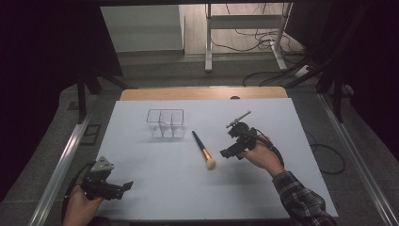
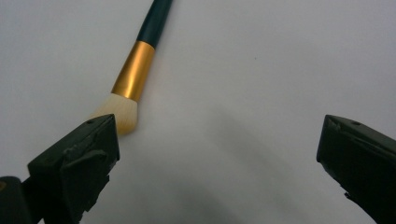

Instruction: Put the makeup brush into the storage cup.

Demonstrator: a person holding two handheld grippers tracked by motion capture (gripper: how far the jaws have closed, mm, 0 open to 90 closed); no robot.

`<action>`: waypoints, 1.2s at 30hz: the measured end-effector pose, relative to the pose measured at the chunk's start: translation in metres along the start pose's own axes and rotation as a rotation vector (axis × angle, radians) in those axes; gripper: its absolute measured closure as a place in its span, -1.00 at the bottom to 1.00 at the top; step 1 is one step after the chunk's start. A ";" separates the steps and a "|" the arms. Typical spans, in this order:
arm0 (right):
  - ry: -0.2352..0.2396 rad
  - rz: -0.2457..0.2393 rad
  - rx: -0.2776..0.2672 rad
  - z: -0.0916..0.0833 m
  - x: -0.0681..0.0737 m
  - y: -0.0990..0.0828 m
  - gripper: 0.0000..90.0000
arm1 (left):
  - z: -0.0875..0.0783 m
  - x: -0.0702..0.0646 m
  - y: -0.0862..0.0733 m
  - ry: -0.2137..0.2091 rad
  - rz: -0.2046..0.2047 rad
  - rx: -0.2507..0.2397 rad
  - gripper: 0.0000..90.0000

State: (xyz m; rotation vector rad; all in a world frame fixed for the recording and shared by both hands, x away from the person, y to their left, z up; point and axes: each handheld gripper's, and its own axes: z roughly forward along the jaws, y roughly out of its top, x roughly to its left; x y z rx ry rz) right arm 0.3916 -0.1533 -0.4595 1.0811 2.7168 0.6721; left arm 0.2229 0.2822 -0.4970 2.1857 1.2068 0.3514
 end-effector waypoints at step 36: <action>0.033 -0.013 0.058 0.033 0.012 0.036 -0.99 | 0.001 0.000 0.001 -0.010 -0.001 0.002 -1.00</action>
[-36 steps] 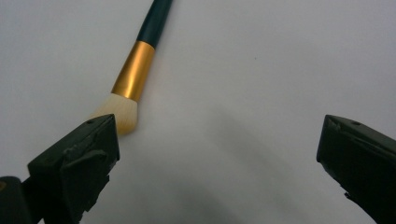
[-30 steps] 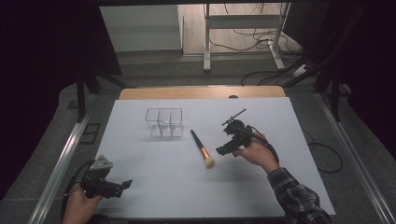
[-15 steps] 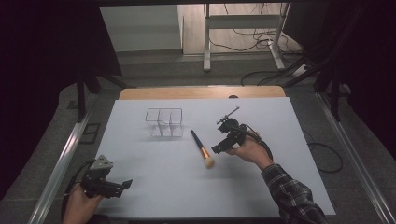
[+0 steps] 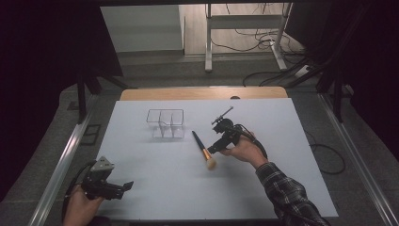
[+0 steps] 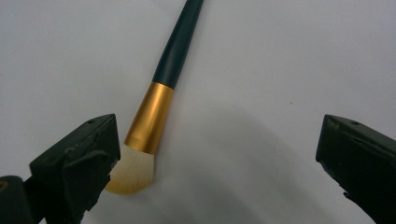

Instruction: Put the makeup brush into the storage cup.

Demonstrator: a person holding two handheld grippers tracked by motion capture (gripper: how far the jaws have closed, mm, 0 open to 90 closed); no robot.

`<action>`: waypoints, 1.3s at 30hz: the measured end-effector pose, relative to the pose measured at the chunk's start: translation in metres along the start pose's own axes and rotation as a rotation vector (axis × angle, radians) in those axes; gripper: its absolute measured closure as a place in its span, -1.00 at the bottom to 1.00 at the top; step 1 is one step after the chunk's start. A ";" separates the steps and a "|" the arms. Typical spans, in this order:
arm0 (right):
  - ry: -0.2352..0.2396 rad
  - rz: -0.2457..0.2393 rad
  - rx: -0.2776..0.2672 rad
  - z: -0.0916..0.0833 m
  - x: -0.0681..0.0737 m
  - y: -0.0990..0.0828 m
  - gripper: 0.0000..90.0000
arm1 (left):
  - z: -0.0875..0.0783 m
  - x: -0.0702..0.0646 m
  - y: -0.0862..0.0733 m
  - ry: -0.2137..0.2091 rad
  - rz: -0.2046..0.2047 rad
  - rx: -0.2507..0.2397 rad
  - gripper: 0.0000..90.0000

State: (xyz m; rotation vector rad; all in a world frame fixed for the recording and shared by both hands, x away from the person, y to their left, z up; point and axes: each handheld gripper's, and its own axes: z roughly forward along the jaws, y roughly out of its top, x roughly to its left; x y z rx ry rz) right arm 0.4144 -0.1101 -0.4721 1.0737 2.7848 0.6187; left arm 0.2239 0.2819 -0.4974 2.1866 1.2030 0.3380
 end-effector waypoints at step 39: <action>-0.006 -0.044 0.041 0.030 0.023 0.028 -0.94 | 0.001 0.000 0.000 -0.007 0.003 0.004 -1.00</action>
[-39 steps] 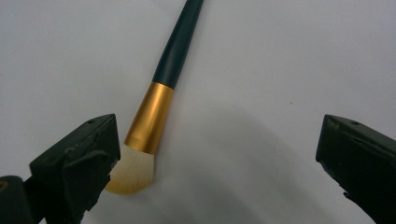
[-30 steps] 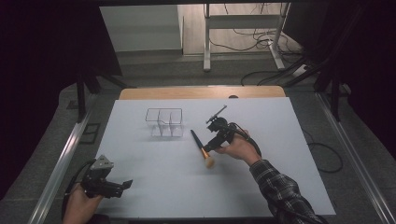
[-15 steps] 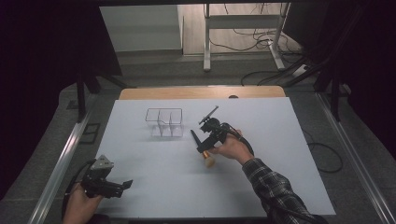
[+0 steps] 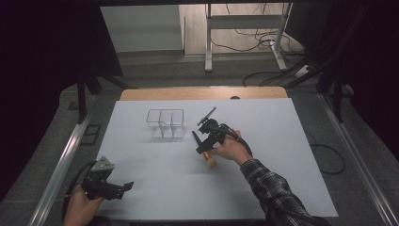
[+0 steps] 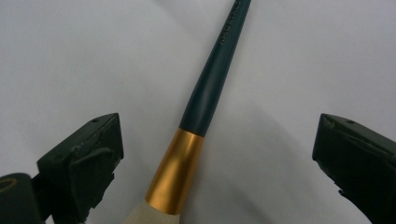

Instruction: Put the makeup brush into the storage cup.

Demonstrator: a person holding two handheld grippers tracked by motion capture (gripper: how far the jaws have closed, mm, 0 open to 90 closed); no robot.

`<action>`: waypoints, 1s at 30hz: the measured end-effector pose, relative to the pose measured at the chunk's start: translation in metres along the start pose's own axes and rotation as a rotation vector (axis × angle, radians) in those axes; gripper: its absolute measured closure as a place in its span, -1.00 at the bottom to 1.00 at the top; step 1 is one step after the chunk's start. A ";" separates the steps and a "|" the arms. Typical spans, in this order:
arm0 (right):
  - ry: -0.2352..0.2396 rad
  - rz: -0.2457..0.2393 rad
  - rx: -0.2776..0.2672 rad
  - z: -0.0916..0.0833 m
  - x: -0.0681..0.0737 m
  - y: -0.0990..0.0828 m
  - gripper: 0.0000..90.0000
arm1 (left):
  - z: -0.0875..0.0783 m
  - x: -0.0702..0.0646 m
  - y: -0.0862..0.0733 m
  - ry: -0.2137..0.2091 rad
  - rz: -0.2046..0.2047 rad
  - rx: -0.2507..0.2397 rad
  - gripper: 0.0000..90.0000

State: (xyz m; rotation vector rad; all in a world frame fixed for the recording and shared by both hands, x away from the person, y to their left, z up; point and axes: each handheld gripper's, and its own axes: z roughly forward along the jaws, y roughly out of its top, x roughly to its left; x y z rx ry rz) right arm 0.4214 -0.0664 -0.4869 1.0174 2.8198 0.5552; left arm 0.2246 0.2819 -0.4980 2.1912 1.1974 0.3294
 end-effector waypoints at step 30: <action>-0.035 -0.099 0.103 0.012 0.008 -0.007 0.57 | 0.001 0.000 0.000 -0.004 0.004 0.011 -1.00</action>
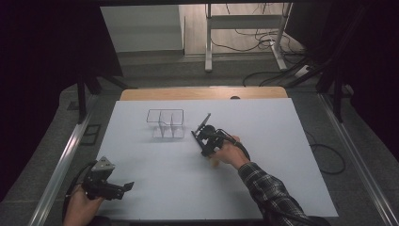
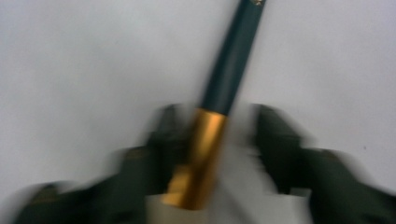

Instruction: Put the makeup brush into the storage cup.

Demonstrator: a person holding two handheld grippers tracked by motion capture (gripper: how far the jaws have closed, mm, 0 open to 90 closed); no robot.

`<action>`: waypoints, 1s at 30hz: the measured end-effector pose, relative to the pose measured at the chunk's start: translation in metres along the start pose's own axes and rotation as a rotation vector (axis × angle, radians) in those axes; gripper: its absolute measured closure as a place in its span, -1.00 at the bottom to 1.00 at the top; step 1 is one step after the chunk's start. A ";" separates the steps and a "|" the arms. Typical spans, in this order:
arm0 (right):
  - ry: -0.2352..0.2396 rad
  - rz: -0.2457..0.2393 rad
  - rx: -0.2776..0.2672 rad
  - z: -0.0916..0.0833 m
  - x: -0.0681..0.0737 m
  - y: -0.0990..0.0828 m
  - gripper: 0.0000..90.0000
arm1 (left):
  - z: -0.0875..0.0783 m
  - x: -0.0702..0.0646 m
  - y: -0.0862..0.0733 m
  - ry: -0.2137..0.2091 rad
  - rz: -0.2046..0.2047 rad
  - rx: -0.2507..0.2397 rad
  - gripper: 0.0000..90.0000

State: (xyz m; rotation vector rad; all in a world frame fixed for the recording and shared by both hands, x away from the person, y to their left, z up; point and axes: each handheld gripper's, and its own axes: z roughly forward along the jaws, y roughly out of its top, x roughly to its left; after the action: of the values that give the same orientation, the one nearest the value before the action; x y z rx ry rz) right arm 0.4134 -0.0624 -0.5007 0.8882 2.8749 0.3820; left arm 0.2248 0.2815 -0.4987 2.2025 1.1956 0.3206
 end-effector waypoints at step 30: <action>0.082 0.032 -0.082 -0.015 -0.012 -0.016 0.63 | 0.000 0.000 0.000 0.000 -0.003 -0.003 -1.00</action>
State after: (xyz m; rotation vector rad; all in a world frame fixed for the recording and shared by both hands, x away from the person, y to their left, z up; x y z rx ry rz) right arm 0.4117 -0.0850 -0.4901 0.9264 2.8975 0.5477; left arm 0.2251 0.2811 -0.4988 2.1976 1.1981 0.3211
